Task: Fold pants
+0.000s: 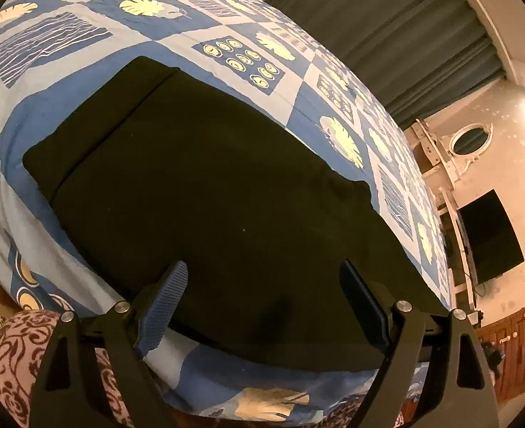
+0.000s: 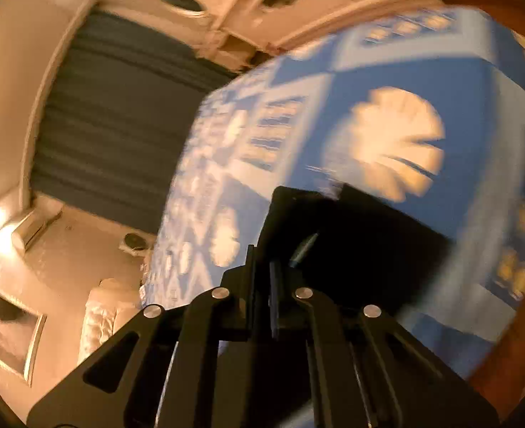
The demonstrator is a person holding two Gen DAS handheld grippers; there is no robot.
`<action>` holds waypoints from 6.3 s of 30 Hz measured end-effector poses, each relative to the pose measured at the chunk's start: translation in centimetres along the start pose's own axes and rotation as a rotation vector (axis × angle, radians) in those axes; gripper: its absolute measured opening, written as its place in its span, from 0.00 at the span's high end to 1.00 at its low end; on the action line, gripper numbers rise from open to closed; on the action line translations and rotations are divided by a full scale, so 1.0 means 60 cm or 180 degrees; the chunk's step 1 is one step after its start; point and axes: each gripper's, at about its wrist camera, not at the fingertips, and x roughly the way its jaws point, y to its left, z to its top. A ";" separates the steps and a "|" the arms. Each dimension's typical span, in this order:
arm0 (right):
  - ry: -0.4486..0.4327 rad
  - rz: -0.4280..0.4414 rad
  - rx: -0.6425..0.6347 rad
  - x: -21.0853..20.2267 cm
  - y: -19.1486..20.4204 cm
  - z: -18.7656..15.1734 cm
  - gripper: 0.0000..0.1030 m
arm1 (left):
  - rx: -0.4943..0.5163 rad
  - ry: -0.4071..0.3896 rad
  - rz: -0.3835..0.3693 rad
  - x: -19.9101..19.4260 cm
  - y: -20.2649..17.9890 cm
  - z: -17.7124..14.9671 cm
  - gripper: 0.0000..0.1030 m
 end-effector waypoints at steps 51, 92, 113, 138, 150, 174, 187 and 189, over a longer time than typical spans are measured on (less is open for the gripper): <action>0.0999 -0.0459 -0.0755 0.079 -0.056 0.017 0.82 | 0.0268 -0.0179 0.0360 -0.038 0.013 0.075 0.17; 0.1373 -0.0477 -0.3192 0.156 0.347 -0.474 0.81 | 0.0276 0.0286 0.0358 0.013 0.046 0.095 0.14; 0.1528 -0.0829 -0.3932 0.203 0.309 -0.602 0.58 | 0.0318 0.0293 0.0387 0.015 0.044 0.094 0.13; 0.1801 0.0431 -0.2485 0.061 0.358 -0.474 0.33 | 0.0342 0.0300 0.0391 0.016 0.042 0.091 0.13; 0.1483 -0.0190 -0.0817 0.073 0.094 -0.270 0.30 | 0.0409 0.0302 0.0422 0.017 0.039 0.090 0.13; 0.1510 0.0083 -0.0845 0.193 0.126 -0.214 0.37 | 0.0507 0.0316 0.0449 0.022 0.035 0.089 0.13; 0.1601 -0.0162 -0.0990 0.269 0.138 -0.231 0.65 | 0.0500 0.0322 0.0437 0.021 0.037 0.090 0.13; 0.1541 -0.0196 -0.1012 0.258 0.145 -0.235 0.58 | 0.0496 0.0323 0.0432 0.021 0.037 0.090 0.13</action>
